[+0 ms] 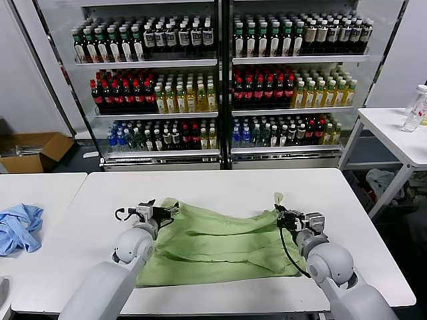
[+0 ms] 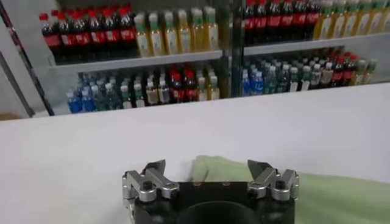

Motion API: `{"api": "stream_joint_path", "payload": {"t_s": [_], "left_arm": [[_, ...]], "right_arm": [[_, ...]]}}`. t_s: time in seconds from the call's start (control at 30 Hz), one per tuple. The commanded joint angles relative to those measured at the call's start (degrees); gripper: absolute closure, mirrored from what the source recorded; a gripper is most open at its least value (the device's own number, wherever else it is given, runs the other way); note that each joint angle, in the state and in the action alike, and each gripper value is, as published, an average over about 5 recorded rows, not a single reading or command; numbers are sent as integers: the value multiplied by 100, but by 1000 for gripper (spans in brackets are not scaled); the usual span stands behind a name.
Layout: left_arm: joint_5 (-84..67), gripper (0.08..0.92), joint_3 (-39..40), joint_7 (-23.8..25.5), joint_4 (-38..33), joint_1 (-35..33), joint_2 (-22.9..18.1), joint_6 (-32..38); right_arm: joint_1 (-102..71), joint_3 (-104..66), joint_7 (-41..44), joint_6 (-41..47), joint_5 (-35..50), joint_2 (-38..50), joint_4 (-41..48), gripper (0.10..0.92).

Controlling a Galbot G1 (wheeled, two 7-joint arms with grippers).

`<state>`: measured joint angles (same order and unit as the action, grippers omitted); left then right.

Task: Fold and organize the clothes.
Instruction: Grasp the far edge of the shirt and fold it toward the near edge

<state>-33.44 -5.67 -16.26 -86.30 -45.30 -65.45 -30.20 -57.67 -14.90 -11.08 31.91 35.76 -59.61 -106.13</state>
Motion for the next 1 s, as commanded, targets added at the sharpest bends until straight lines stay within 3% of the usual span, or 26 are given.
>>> {"api": "stream_joint_path", "payload": {"t_s": [0.03, 0.13, 0.57, 0.87, 1.0], "left_arm": [[-513, 180, 218, 44, 417, 325, -27, -291], [-551, 221, 212, 81, 466, 298, -37, -292], [-787, 596, 29, 141, 425, 183, -15, -279], [-1263, 849, -418, 344, -383, -415, 186, 257], [-1515, 902, -706, 354, -766, -649, 300, 497]], "right_arm": [[88, 20, 3, -6, -3, 4, 39, 919], [104, 6, 2, -6, 6, 6, 47, 919], [152, 0, 10, -26, 29, 19, 58, 919], [207, -25, 24, -87, 77, 34, 56, 919], [219, -42, 24, -95, 115, 58, 5, 919]]}}
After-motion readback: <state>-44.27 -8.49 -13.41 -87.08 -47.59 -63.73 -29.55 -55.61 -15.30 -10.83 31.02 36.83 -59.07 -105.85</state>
